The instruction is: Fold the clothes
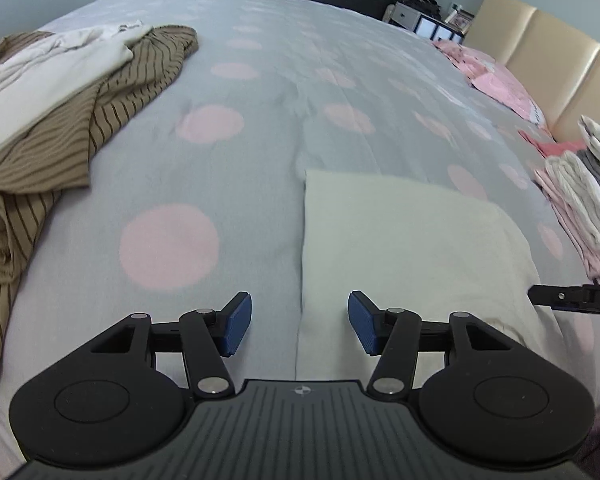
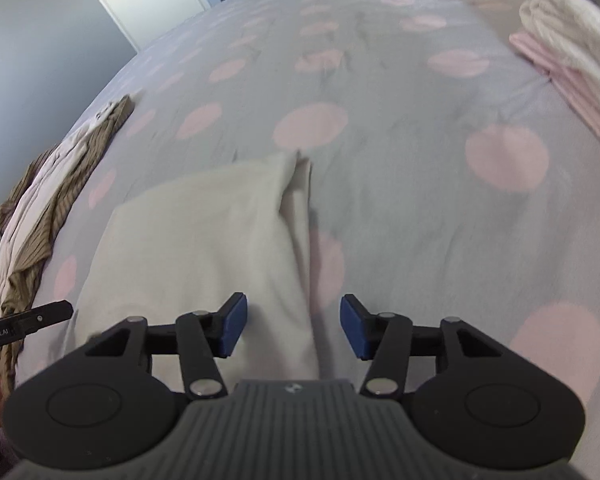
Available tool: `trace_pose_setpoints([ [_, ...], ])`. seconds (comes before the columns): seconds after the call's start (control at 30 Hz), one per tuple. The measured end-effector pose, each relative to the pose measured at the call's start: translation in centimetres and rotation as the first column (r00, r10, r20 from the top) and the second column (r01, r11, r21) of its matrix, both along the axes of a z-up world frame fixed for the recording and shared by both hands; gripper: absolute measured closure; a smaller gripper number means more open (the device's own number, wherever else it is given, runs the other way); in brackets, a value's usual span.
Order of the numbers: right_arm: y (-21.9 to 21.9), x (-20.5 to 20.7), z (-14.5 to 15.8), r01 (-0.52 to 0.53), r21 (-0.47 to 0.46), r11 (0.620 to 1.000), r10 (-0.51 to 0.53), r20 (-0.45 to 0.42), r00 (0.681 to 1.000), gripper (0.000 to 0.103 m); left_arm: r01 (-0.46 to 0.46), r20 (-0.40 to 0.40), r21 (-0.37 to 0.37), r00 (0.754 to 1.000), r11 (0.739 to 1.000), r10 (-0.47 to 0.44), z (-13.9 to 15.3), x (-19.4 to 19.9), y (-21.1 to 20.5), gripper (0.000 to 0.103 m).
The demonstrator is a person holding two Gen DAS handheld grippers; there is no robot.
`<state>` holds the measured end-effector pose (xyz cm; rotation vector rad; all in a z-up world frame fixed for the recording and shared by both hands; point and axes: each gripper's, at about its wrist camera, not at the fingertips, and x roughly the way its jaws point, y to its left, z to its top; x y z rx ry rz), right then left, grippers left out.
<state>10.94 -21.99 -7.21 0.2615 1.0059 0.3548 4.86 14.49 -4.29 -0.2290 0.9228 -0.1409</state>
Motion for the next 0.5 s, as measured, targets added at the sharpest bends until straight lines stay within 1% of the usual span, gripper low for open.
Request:
trace_pose_setpoints([
  [0.13, 0.1, -0.7, -0.4, -0.009, -0.002, 1.0, 0.009, -0.009, 1.0, 0.048, 0.026, -0.03, -0.033, 0.999, 0.999, -0.027, -0.9, -1.4, 0.1, 0.053],
  [0.2, 0.0, -0.7, -0.5, -0.007, 0.003, 1.0, 0.007, -0.016, 1.0, 0.048, 0.048, -0.027, -0.062, 0.998, 0.997, -0.049, -1.2, -1.6, 0.0, 0.053],
  [0.3, 0.0, -0.5, -1.0, -0.005, 0.013, 1.0, 0.005, -0.02, 1.0, 0.047, 0.067, -0.027, -0.132, 0.997, 0.989, -0.071, -1.8, -1.3, -0.3, 0.054],
  [0.43, 0.0, -0.4, -1.4, -0.017, 0.019, 1.0, 0.017, -0.001, 1.0, 0.046, 0.068, -0.02, -0.196, 0.997, 0.978, -0.073, -3.0, -0.6, -0.5, 0.055],
  [0.5, 0.2, -0.2, -1.6, -0.024, 0.023, 0.999, 0.024, 0.01, 1.0, 0.046, 0.074, -0.013, -0.215, 0.997, 0.974, -0.079, -3.3, -0.1, -0.9, 0.055],
])
